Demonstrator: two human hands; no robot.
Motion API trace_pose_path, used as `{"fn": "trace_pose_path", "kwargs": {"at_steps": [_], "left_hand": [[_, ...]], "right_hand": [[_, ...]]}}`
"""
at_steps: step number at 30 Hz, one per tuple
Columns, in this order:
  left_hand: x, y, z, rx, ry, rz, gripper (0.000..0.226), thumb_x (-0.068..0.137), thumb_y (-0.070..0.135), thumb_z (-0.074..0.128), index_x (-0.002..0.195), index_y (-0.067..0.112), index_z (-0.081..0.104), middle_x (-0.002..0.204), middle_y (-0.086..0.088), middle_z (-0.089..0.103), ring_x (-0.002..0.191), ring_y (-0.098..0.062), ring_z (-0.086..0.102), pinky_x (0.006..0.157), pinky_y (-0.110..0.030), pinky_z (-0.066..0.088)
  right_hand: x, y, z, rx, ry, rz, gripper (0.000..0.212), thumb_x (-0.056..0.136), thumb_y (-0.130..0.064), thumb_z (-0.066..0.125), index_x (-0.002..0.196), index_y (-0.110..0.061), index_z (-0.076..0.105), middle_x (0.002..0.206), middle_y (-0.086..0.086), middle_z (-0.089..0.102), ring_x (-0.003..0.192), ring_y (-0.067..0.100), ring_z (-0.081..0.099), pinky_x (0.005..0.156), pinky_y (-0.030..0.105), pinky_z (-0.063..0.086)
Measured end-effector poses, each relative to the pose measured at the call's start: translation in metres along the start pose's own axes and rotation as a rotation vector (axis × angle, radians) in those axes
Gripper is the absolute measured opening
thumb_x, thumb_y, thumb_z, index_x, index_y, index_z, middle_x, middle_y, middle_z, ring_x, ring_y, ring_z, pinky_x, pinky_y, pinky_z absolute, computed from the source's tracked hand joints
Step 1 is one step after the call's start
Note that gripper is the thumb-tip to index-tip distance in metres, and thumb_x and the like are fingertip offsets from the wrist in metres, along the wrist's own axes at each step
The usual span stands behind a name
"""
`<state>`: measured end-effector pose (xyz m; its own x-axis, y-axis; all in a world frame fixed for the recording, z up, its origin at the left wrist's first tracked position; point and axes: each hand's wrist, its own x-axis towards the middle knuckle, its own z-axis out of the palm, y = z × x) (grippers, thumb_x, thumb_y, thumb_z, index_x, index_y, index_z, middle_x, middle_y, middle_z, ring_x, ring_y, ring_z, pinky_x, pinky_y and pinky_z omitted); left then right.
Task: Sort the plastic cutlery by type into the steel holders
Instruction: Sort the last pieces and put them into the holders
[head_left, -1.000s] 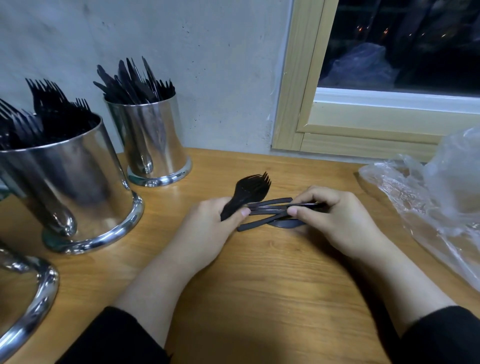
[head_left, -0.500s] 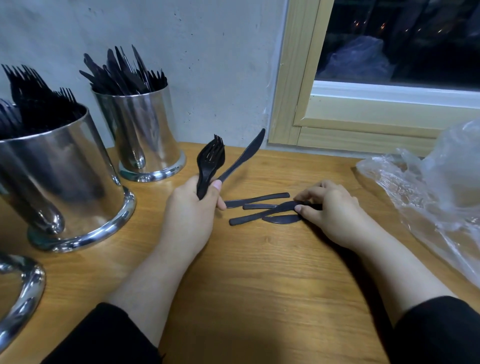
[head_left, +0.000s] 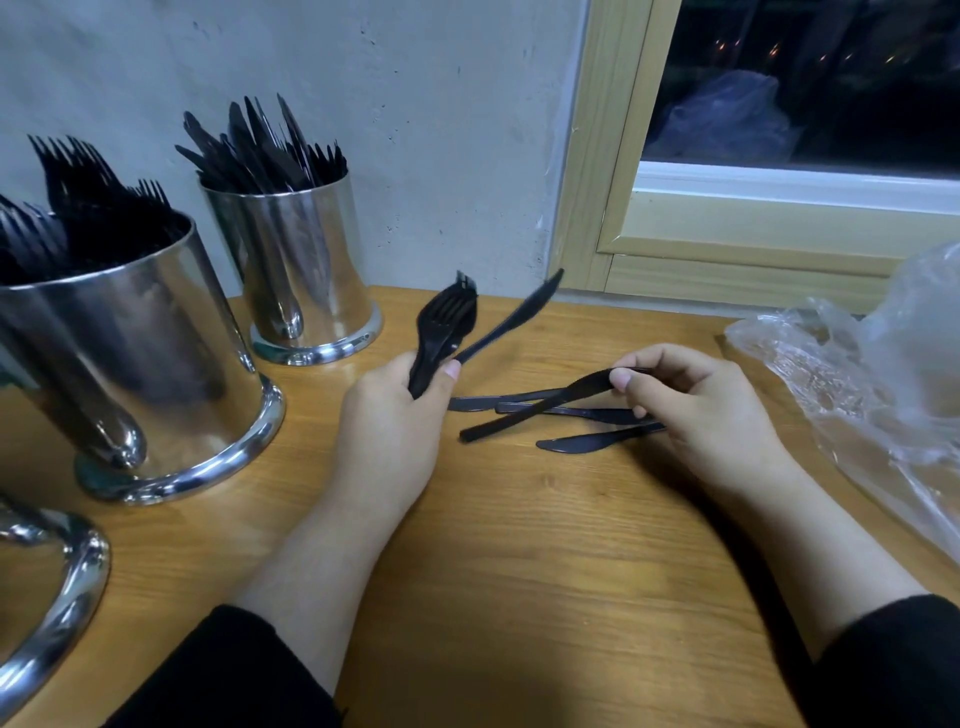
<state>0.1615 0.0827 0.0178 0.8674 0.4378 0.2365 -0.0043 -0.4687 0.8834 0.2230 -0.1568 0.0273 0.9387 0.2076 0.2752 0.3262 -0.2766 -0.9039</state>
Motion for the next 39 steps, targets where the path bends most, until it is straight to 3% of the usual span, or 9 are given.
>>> {"fn": "trace_pose_path", "kwargs": {"at_steps": [6, 10, 16, 20, 22, 25, 28, 32, 39], "left_hand": [[-0.007, 0.003, 0.004, 0.016, -0.32, 0.014, 0.026, 0.1, 0.036, 0.06, 0.081, 0.027, 0.074, 0.059, 0.005, 0.062, 0.054, -0.012, 0.055, 0.058, -0.028, 0.043], [-0.009, 0.005, 0.004, 0.008, -0.42, 0.029, 0.021, 0.103, 0.037, 0.057, 0.092, 0.03, 0.073, 0.078, 0.006, 0.075, 0.064, -0.007, 0.062, 0.071, -0.027, 0.051], [-0.008, 0.004, 0.006, 0.137, -0.523, 0.069, 0.03, 0.1, 0.037, 0.061, 0.077, 0.021, 0.068, 0.055, 0.018, 0.057, 0.05, 0.002, 0.048, 0.052, -0.013, 0.035], [-0.007, 0.002, 0.008, 0.049, -0.385, 0.029, 0.033, 0.101, 0.036, 0.06, 0.074, 0.017, 0.063, 0.052, 0.012, 0.052, 0.047, -0.004, 0.044, 0.051, -0.017, 0.037], [-0.003, -0.002, 0.008, -0.084, -0.266, -0.043, 0.033, 0.1, 0.035, 0.061, 0.074, 0.015, 0.064, 0.053, 0.009, 0.053, 0.051, -0.011, 0.046, 0.057, -0.03, 0.039], [-0.001, -0.004, 0.008, -0.248, -0.136, -0.117, 0.032, 0.101, 0.031, 0.061, 0.078, 0.01, 0.066, 0.056, 0.007, 0.053, 0.053, -0.013, 0.046, 0.055, -0.031, 0.037], [-0.002, -0.003, 0.007, -0.351, -0.055, -0.147, 0.027, 0.103, 0.028, 0.059, 0.082, 0.012, 0.067, 0.064, 0.004, 0.064, 0.052, -0.009, 0.046, 0.05, -0.021, 0.037], [-0.002, -0.005, 0.007, -0.378, -0.029, -0.148, 0.023, 0.104, 0.025, 0.057, 0.087, 0.015, 0.069, 0.084, -0.001, 0.073, 0.053, -0.009, 0.046, 0.051, -0.021, 0.037], [-0.002, -0.003, 0.009, -0.389, -0.023, -0.161, 0.023, 0.104, 0.025, 0.056, 0.094, 0.009, 0.071, 0.071, 0.006, 0.065, 0.054, -0.011, 0.045, 0.05, -0.022, 0.037]], "right_hand": [[0.001, -0.001, 0.002, 0.127, 0.089, -0.011, 0.006, 0.092, -0.015, 0.071, 0.091, -0.009, 0.073, 0.071, -0.002, 0.063, 0.065, 0.011, 0.052, 0.059, 0.016, 0.044], [0.004, 0.002, 0.003, 0.164, 0.14, -0.022, 0.011, 0.09, -0.017, 0.074, 0.093, -0.007, 0.072, 0.078, 0.003, 0.07, 0.068, 0.011, 0.058, 0.066, 0.017, 0.048], [0.004, 0.001, 0.004, 0.147, 0.155, -0.019, 0.016, 0.09, -0.018, 0.073, 0.095, -0.003, 0.07, 0.076, 0.001, 0.072, 0.064, 0.005, 0.06, 0.063, 0.012, 0.047], [0.001, 0.007, -0.004, -0.185, 0.148, -0.031, 0.008, 0.09, -0.027, 0.073, 0.091, -0.02, 0.071, 0.078, -0.001, 0.069, 0.064, -0.004, 0.056, 0.062, 0.006, 0.041], [-0.002, 0.013, -0.012, -0.445, 0.03, -0.038, 0.005, 0.089, -0.029, 0.074, 0.087, -0.028, 0.069, 0.082, -0.008, 0.063, 0.07, -0.004, 0.053, 0.064, 0.006, 0.038], [-0.007, 0.02, -0.022, -0.653, -0.201, -0.068, 0.01, 0.088, -0.029, 0.075, 0.091, -0.035, 0.068, 0.096, -0.016, 0.058, 0.093, -0.001, 0.053, 0.082, 0.019, 0.039], [-0.007, 0.02, -0.024, -0.71, -0.274, -0.072, 0.009, 0.089, -0.03, 0.073, 0.097, -0.034, 0.07, 0.102, -0.019, 0.058, 0.103, 0.01, 0.053, 0.094, 0.033, 0.043], [-0.006, 0.013, -0.021, -0.697, -0.325, -0.031, 0.008, 0.089, -0.027, 0.073, 0.089, -0.033, 0.067, 0.1, -0.019, 0.056, 0.102, 0.007, 0.053, 0.095, 0.03, 0.043], [-0.008, 0.001, -0.015, -0.687, -0.426, 0.064, 0.014, 0.084, -0.024, 0.075, 0.083, -0.032, 0.064, 0.094, -0.016, 0.059, 0.082, -0.004, 0.053, 0.069, 0.01, 0.037]]}}
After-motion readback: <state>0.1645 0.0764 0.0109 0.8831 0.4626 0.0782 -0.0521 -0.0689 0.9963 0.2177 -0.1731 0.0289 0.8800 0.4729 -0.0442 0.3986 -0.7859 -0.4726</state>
